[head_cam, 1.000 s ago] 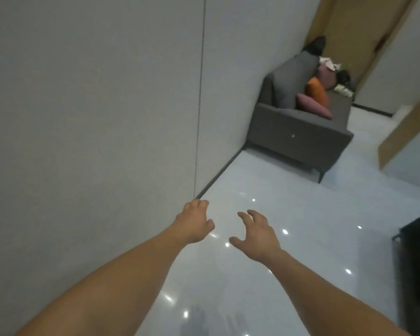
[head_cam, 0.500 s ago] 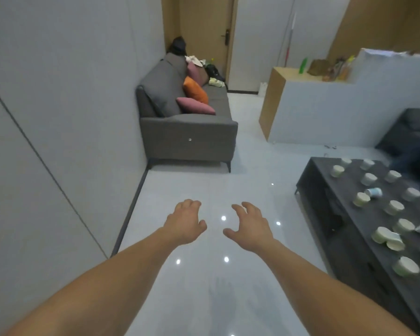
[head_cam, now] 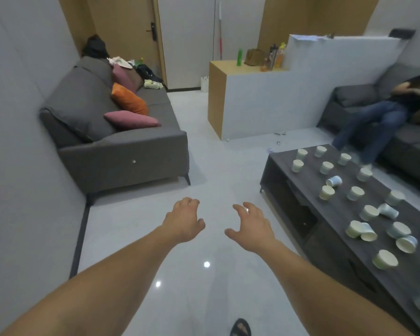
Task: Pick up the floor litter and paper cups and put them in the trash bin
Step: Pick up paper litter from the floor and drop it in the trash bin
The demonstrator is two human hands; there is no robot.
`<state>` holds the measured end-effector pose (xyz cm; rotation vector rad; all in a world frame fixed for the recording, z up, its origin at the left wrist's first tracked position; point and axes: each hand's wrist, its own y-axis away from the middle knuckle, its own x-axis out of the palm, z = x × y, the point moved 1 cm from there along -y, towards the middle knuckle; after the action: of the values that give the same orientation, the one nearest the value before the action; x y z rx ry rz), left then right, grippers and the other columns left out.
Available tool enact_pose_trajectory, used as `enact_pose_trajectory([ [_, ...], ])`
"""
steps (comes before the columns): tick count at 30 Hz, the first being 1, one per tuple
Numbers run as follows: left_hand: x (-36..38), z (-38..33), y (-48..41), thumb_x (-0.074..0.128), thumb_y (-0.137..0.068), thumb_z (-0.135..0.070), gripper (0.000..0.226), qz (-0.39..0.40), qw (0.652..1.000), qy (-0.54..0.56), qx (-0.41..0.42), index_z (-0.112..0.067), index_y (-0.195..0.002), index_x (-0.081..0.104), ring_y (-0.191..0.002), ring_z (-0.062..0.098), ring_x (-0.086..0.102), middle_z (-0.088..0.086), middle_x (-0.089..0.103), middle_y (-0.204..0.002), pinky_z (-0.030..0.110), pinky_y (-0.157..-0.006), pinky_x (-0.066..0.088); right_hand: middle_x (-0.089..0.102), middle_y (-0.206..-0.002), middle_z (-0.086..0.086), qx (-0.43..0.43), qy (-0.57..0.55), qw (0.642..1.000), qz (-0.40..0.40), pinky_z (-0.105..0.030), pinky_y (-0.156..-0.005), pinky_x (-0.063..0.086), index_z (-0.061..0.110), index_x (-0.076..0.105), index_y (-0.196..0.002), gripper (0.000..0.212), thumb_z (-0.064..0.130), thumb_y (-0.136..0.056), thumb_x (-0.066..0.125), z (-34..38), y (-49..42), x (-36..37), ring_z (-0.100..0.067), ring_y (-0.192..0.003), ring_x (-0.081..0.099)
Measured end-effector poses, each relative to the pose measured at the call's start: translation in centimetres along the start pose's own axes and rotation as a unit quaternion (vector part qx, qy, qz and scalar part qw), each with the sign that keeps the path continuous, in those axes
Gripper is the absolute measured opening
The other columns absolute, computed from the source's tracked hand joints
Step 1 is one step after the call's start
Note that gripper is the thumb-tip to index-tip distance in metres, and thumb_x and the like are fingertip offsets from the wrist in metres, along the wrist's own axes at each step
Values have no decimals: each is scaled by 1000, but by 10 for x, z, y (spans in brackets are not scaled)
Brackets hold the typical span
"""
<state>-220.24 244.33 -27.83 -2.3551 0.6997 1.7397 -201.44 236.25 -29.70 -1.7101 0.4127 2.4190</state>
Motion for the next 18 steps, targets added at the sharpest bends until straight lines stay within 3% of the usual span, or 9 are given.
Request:
enact_pose_trajectory([
  [10,-28,-85,-192,51,-91,-38,61,-8,1000,6,13,-17,-145,31,-135,25,30,3,30,-149,44,-107,36,19,-158,-3,-3,-13,1000,-6,-44,-113,29,29,24,-151,79,57,-85,58,-77,-175,-67,-25,-143,20],
  [18,-24,-86,-346,50,-92,-38,61,32,999,15,7,-15,-145,30,-137,25,27,4,28,-150,41,-109,33,18,-157,-1,17,-5,1000,19,-46,-110,29,30,24,-149,75,53,-86,58,-111,-318,-77,-25,-142,21],
])
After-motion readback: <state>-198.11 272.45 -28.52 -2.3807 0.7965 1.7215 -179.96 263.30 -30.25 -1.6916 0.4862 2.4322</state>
